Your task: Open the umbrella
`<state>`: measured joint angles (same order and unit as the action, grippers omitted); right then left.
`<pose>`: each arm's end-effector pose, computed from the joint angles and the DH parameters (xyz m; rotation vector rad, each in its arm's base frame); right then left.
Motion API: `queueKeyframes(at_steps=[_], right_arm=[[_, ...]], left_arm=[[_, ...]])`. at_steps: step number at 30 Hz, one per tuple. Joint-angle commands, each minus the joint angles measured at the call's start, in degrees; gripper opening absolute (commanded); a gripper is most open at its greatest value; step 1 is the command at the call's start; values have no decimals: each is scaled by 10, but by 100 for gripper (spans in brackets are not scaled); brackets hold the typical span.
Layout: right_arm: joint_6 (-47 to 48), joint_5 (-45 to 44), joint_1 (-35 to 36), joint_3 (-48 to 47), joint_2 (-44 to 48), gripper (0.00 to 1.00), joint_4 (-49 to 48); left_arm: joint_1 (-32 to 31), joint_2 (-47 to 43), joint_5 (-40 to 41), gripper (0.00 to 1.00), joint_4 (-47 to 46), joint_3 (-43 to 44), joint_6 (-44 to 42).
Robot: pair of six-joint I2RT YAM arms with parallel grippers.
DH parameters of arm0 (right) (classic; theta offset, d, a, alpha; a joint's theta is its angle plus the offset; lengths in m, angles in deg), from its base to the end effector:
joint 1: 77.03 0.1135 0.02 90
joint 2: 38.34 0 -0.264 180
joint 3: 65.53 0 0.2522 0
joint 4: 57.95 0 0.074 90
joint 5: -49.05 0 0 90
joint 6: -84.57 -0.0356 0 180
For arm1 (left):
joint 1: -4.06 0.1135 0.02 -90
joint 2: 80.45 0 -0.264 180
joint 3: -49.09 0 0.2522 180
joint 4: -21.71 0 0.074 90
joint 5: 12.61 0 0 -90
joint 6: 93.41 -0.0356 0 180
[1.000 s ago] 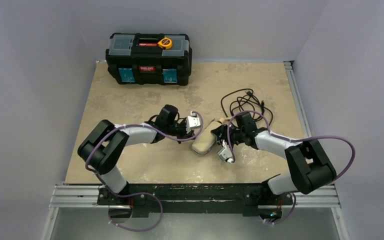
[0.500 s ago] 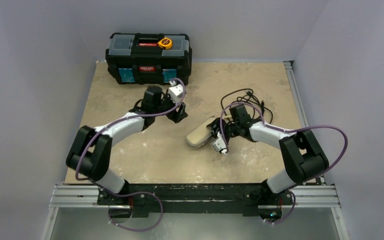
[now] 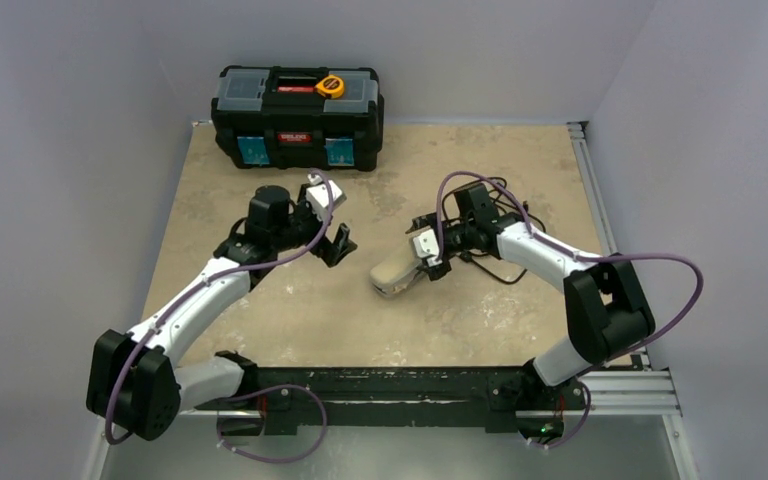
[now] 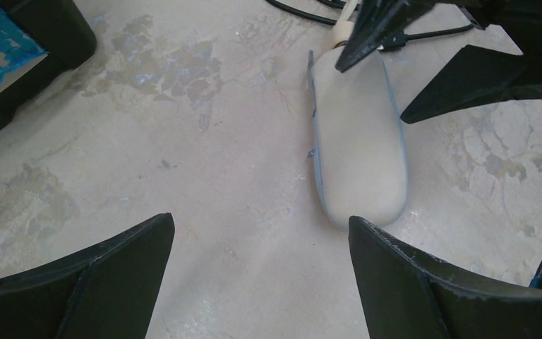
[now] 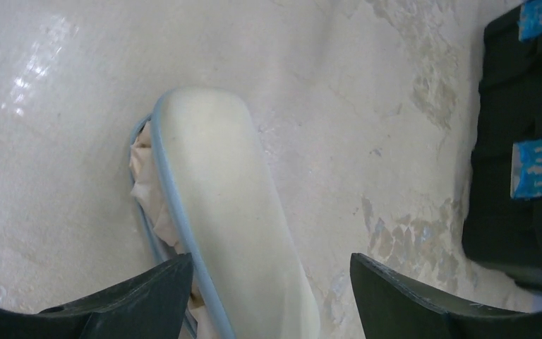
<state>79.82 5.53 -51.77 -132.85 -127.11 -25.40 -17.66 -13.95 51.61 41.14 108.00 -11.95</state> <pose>0.2666 0.1543 0.2055 -1.9619 0.9911 0.4560 0.2351 -0.1103 0.2741 0.8023 1.8802 -0.6025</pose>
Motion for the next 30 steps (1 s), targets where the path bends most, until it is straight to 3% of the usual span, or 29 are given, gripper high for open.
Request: queueKeyframes(at_steps=[1, 10, 17, 24, 28, 30], right_arm=[[-190, 8, 2, -35, -10, 79, -56], [-358, -33, -1, -48, -28, 77, -143], [-529, -50, -32, -72, 0, 77, -146], [-606, -50, -63, -71, 52, 75, -83], [-524, -52, -64, -31, 105, 66, -45], [-461, -52, -64, -7, 126, 60, -32]], left_arm=[[-41, 6, -9, 94, 10, 1, -23], [-208, 59, 120, 100, -131, -41, -77], [-245, 145, 183, 100, -155, -6, -49], [-243, 179, 252, 82, -123, 26, -42], [-217, 166, 202, 65, -106, 36, 11], [-205, 161, 191, 61, -95, 40, 27]])
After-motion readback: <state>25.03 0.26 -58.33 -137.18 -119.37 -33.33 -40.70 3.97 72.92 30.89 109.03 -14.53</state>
